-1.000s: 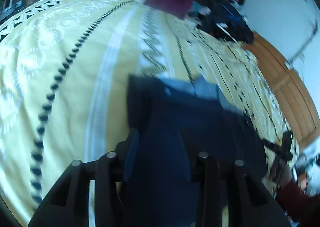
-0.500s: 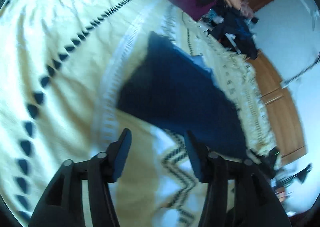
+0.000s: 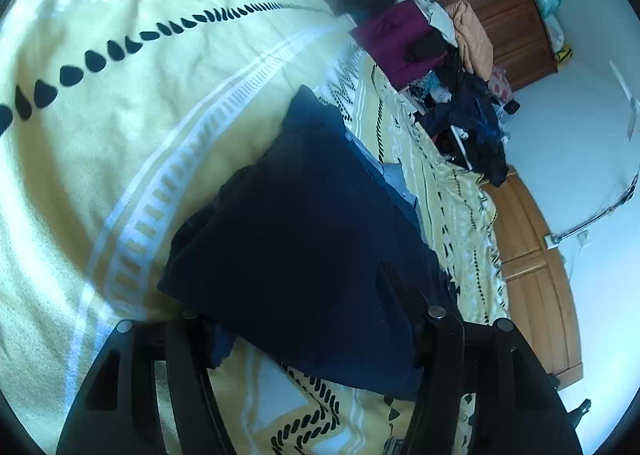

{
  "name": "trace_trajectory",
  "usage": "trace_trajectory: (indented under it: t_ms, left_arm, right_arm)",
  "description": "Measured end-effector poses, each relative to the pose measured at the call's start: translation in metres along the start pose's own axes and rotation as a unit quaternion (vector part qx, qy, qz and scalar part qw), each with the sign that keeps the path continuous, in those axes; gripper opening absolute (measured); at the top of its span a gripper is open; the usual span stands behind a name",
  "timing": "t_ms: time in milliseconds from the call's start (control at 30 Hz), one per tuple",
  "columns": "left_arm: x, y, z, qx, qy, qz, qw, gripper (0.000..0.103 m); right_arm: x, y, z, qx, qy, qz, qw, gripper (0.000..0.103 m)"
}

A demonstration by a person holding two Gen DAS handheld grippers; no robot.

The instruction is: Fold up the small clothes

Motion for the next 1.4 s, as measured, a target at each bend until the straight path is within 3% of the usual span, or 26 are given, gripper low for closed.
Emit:
trace_trajectory:
  t_ms: [167,300,467,533,600,700,833,900,967,1033,1100,1200,1300,1400]
  left_arm:
    - [0.002,0.003,-0.003,0.018,0.004,0.017,0.9997,0.065]
    - [-0.009,0.001,0.002,0.028,0.006,0.022,0.9993,0.076]
    - [-0.013,0.004,0.003,0.044,-0.014,-0.001,0.9989,0.084]
    - [-0.014,0.004,0.005,0.046,-0.016,0.003,0.9988,0.084]
    - [-0.017,0.001,0.002,0.011,-0.006,0.022,0.9997,0.084]
    - [-0.021,-0.012,-0.007,-0.081,0.016,0.041,0.9958,0.085]
    - [-0.028,-0.022,-0.020,-0.139,0.043,0.039,0.9886,0.094]
    - [-0.037,-0.027,-0.029,-0.171,0.076,0.042,0.9814,0.102]
    - [-0.046,-0.031,-0.036,-0.201,0.111,0.049,0.9721,0.103]
    - [-0.053,-0.035,-0.039,-0.226,0.151,0.055,0.9609,0.103]
    - [-0.054,-0.038,-0.040,-0.232,0.163,0.057,0.9573,0.103]
    - [-0.046,-0.035,-0.032,-0.218,0.133,0.051,0.9655,0.103]
    - [-0.034,-0.025,-0.023,-0.168,0.054,0.037,0.9837,0.103]
    - [-0.020,-0.019,-0.021,-0.140,-0.009,0.020,0.9899,0.103]
  right_arm:
    - [-0.015,-0.002,0.022,0.011,0.013,0.006,1.000,0.083]
    - [-0.026,-0.015,0.044,0.018,0.046,0.018,0.999,0.083]
    - [-0.030,-0.035,0.075,0.075,0.062,0.028,0.995,0.083]
    - [-0.031,-0.041,0.081,0.107,0.049,0.032,0.993,0.083]
    - [-0.034,-0.046,0.081,0.144,0.029,0.033,0.989,0.083]
    - [-0.042,-0.062,0.072,0.188,-0.012,0.044,0.981,0.085]
    - [-0.061,-0.085,0.051,0.231,-0.080,0.057,0.968,0.087]
    - [-0.065,-0.090,0.052,0.270,-0.108,0.024,0.956,0.103]
    - [-0.076,-0.093,0.050,0.293,-0.125,0.013,0.948,0.103]
    - [-0.082,-0.089,0.046,0.282,-0.118,0.016,0.952,0.103]
    - [-0.083,-0.088,0.045,0.277,-0.112,0.018,0.954,0.103]
    - [-0.080,-0.089,0.046,0.278,-0.115,0.012,0.954,0.103]
    - [-0.078,-0.092,0.048,0.281,-0.122,0.009,0.952,0.103]
    - [-0.075,-0.093,0.049,0.278,-0.121,0.007,0.953,0.103]
Point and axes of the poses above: each gripper's, at about its wrist camera, not at the fingertips, and x roughly against the way its jaws point, z to its left, y to its top, the point moved 6 cm from there along -x, roughly the way its jaws point
